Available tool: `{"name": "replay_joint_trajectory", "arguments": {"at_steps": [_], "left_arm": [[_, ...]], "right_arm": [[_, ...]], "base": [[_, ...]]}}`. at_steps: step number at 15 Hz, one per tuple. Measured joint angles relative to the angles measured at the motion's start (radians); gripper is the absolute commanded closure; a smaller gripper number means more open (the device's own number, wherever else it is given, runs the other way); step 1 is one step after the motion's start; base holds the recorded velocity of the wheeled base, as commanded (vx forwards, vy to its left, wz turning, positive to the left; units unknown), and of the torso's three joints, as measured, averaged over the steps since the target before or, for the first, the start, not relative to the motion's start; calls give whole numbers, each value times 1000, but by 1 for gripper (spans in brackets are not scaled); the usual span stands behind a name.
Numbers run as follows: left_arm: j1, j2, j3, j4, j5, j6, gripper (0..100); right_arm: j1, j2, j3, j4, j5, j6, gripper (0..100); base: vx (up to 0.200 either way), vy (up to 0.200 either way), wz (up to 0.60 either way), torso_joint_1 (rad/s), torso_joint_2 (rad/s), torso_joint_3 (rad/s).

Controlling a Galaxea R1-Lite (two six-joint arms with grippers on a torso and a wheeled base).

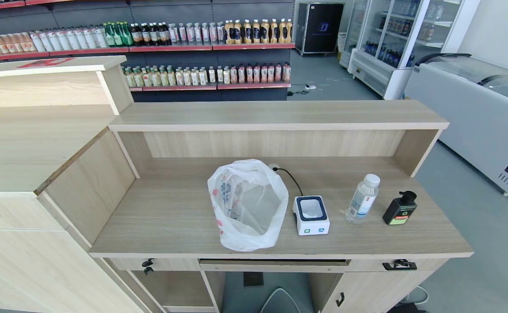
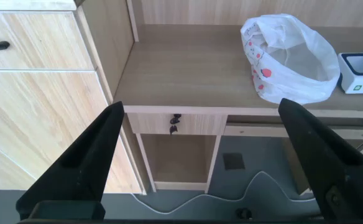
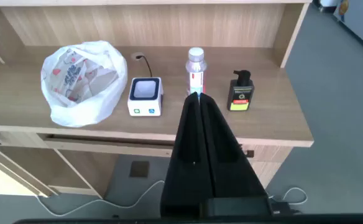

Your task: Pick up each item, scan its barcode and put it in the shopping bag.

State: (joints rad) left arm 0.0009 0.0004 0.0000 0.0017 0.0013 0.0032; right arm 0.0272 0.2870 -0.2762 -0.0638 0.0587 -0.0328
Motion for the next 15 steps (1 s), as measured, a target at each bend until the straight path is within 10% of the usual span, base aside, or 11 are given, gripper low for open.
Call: {"name": "replay_joint_trajectory", "arguments": {"at_steps": [1,15], "left_arm": [[0,0,0,0,0,0,0],[0,0,0,0,0,0,0]], "right_arm": [[2,91,-50,-33,0,1,0],[-244,1464,-217,-1046,128,-157,0]], "base": [[0,0,0,0,0,0],[0,0,0,0,0,0]]}}
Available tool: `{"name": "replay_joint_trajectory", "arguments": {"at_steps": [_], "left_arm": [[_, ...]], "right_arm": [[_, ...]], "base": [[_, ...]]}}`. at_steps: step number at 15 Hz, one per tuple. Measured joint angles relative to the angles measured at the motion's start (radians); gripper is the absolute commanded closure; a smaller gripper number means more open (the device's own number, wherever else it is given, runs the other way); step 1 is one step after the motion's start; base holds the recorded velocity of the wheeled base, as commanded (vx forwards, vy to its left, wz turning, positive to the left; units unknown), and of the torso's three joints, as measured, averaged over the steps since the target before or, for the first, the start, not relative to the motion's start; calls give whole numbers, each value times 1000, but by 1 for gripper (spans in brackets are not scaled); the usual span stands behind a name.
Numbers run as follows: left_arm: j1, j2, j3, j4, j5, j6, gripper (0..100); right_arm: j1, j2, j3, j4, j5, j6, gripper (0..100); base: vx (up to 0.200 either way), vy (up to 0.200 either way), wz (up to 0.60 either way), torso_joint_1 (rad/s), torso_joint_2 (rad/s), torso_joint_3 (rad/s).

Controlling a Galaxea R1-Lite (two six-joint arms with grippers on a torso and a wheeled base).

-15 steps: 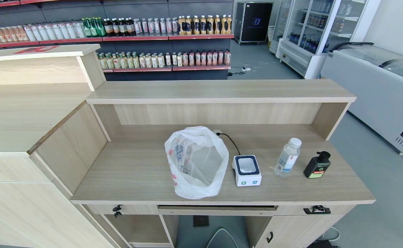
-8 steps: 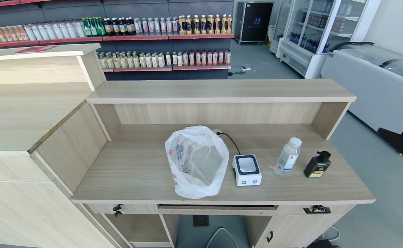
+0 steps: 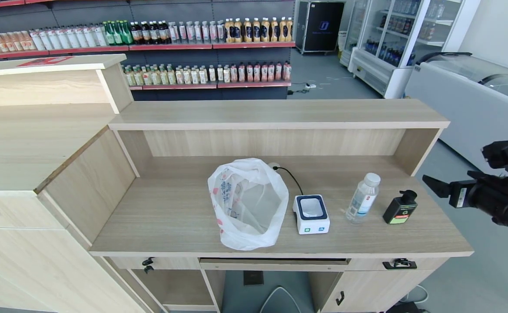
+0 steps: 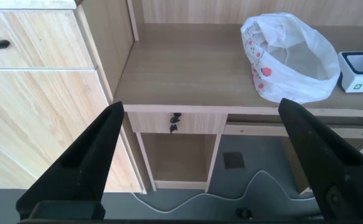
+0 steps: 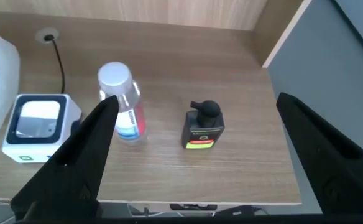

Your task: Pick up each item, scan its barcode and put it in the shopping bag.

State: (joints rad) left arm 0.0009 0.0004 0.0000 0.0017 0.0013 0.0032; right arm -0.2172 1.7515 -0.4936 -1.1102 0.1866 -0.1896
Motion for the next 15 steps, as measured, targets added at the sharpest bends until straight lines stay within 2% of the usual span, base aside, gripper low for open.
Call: {"name": "replay_joint_trajectory", "arguments": {"at_steps": [2,4,15], "left_arm": [[0,0,0,0,0,0,0],[1,0,0,0,0,0,0],[0,0,0,0,0,0,0]], "right_arm": [[-6,87,-1,-23,-92,-10,0],[4,146,1,-33,-126,-11,0],[14,377,19,-319,-69,-8,0]], "base": [[0,0,0,0,0,0],[0,0,0,0,0,0],[0,0,0,0,0,0]]}}
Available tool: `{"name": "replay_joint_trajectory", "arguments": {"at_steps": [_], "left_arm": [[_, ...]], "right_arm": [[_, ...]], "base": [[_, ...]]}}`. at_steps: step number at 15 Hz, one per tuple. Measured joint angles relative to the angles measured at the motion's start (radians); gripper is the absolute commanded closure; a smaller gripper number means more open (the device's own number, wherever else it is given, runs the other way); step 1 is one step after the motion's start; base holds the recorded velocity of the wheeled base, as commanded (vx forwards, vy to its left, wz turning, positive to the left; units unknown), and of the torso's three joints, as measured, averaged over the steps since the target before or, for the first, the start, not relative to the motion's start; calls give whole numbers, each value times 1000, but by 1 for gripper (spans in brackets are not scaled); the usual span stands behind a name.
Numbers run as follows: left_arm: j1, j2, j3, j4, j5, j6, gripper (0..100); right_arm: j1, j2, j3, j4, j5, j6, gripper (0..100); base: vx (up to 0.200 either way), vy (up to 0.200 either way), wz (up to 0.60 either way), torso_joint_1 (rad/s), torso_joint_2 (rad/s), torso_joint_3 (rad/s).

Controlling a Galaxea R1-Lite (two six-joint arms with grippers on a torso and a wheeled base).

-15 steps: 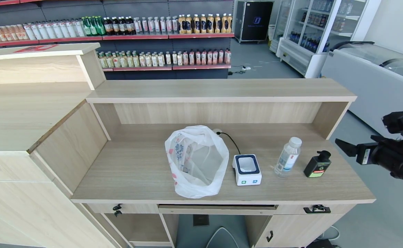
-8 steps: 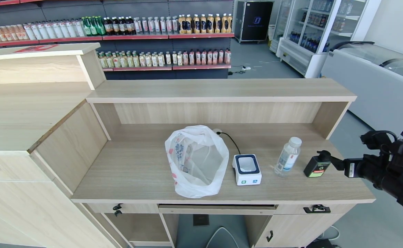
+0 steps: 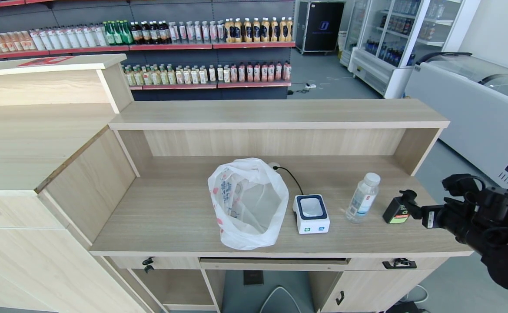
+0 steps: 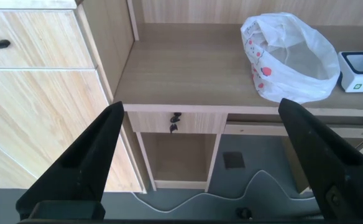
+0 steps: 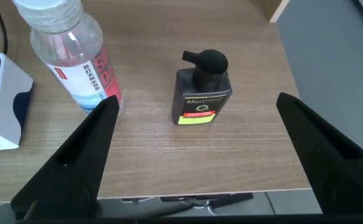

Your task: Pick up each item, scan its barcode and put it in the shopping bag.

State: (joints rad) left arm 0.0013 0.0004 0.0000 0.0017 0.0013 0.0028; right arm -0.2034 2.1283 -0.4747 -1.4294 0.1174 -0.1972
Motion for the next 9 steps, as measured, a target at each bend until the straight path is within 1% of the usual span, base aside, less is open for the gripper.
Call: {"name": "replay_joint_trajectory", "arguments": {"at_steps": [3,9], "left_arm": [[0,0,0,0,0,0,0],[0,0,0,0,0,0,0]], "right_arm": [[23,59,-10,-70,36,0,0],[60,139,-67,-89,38,-2,0]], "base": [[0,0,0,0,0,0],[0,0,0,0,0,0]]}}
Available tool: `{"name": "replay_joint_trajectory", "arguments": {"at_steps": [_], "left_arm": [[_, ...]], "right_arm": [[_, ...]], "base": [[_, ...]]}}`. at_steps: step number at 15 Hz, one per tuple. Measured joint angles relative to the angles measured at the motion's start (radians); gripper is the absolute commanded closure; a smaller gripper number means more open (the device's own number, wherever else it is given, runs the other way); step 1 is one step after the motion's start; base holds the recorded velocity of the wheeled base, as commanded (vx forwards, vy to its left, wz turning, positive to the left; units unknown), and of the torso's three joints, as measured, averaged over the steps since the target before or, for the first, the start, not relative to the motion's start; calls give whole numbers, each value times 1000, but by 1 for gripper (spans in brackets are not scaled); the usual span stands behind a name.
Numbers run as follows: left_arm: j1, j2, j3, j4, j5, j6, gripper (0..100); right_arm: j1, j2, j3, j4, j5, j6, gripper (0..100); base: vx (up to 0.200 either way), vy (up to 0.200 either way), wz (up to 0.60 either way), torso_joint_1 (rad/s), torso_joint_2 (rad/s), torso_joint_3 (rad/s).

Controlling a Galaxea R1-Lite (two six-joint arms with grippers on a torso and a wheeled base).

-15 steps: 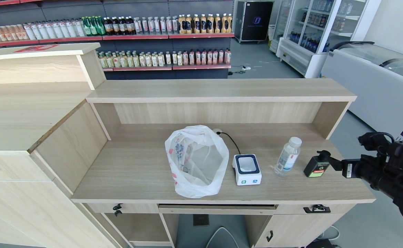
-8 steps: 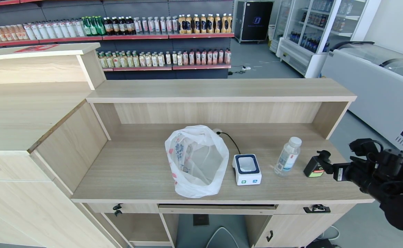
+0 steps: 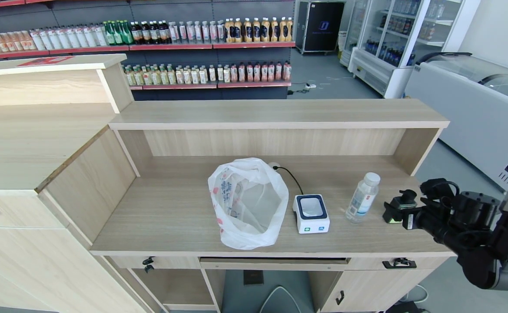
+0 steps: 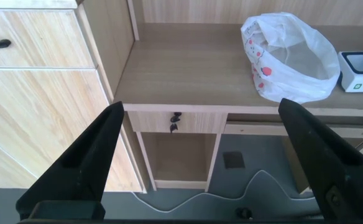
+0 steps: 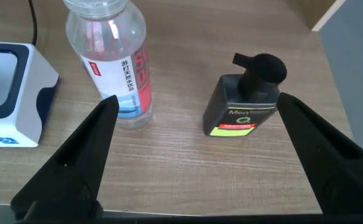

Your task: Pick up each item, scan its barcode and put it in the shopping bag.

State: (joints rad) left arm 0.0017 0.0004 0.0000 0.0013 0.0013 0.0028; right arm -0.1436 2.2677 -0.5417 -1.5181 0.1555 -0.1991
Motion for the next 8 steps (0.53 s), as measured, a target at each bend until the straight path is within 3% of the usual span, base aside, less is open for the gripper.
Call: {"name": "replay_joint_trajectory", "arguments": {"at_steps": [8], "left_arm": [[0,0,0,0,0,0,0]], "right_arm": [[59,103,-180,10,1,0,0]], "base": [[0,0,0,0,0,0]]}}
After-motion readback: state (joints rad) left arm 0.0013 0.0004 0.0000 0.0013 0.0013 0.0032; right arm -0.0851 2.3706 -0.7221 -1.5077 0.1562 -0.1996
